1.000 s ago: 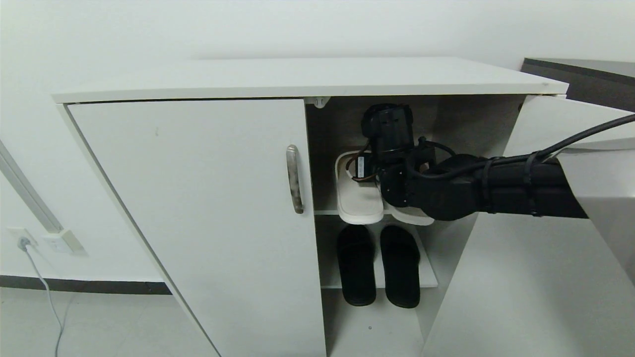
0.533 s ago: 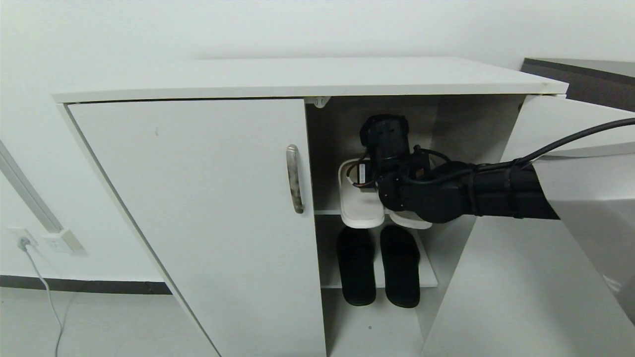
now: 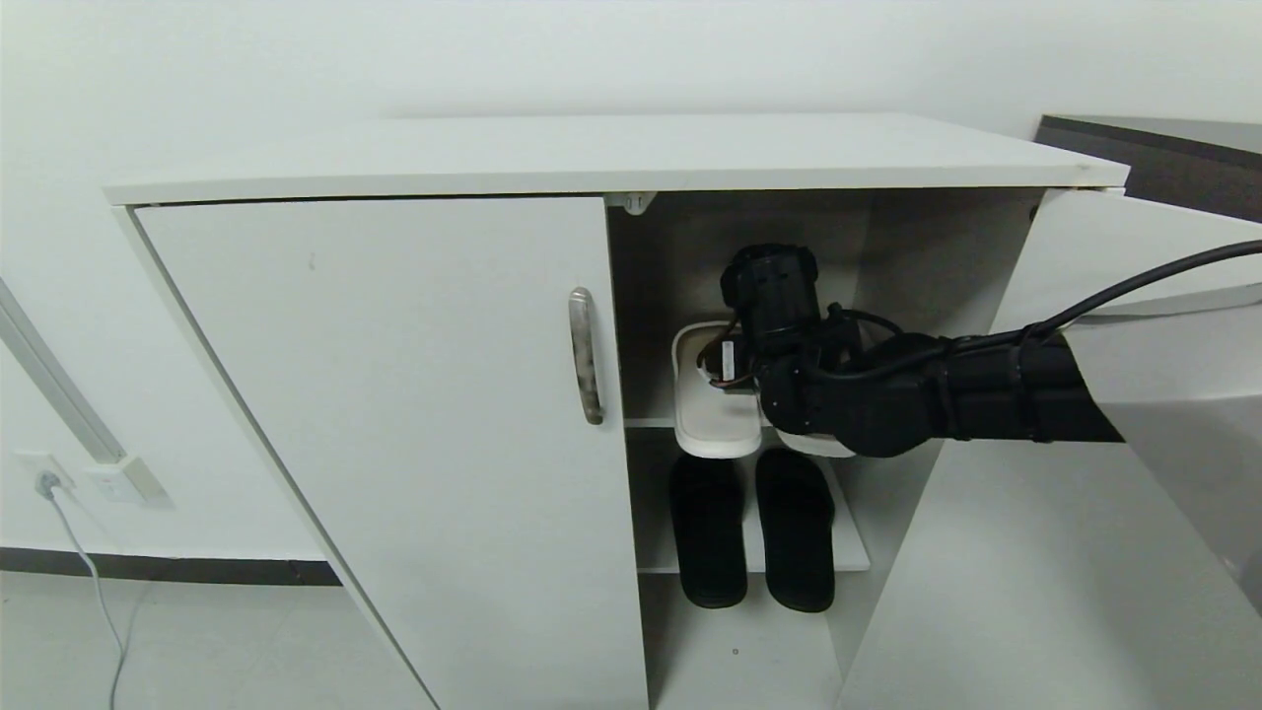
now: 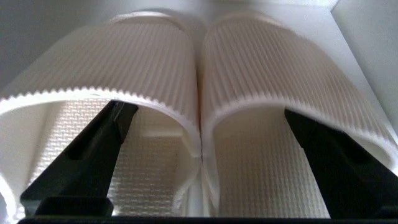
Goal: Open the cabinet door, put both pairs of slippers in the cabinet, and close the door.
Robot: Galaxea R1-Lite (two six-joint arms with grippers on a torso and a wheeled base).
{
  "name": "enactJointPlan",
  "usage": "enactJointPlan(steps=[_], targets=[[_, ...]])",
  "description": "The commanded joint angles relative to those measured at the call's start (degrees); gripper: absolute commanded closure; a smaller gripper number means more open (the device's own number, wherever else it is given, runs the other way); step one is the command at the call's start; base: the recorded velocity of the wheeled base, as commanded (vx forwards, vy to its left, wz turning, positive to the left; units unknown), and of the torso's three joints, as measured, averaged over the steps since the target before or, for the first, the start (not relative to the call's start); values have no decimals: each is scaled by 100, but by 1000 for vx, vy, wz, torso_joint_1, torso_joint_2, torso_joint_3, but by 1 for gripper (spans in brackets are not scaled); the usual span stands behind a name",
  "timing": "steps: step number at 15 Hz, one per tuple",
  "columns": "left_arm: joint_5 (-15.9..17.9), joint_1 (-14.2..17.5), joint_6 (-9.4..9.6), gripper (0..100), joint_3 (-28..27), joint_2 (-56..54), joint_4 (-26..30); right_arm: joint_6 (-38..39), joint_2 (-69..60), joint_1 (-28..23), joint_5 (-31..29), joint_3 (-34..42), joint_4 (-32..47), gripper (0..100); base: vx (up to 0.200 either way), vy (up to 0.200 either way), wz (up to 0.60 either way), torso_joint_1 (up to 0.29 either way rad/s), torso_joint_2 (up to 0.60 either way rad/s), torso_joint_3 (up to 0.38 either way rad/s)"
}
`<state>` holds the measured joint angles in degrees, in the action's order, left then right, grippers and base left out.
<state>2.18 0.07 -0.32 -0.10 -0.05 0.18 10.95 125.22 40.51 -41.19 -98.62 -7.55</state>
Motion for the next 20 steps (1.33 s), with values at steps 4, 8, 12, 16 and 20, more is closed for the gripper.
enactJointPlan(steps=[4,8,12,16,20], targets=[[-7,1,-3,100,1,5,-1,30,-912,326,-20,1064,-221,0,0,0,0,0,0,0],[2,1,-3,100,1,5,-1,-22,-1562,634,-12,2400,-968,0,0,0,0,0,0,0],[2,1,-3,100,1,5,-1,-31,-2090,1003,50,3534,-1645,0,0,0,0,0,0,0],[2,1,-3,100,1,5,-1,-31,-2371,1223,164,4105,-1988,0,0,0,0,0,0,0],[2,1,-3,100,1,5,-1,-119,-2678,1302,639,4457,-2181,100,0,0,0,0,0,0]])
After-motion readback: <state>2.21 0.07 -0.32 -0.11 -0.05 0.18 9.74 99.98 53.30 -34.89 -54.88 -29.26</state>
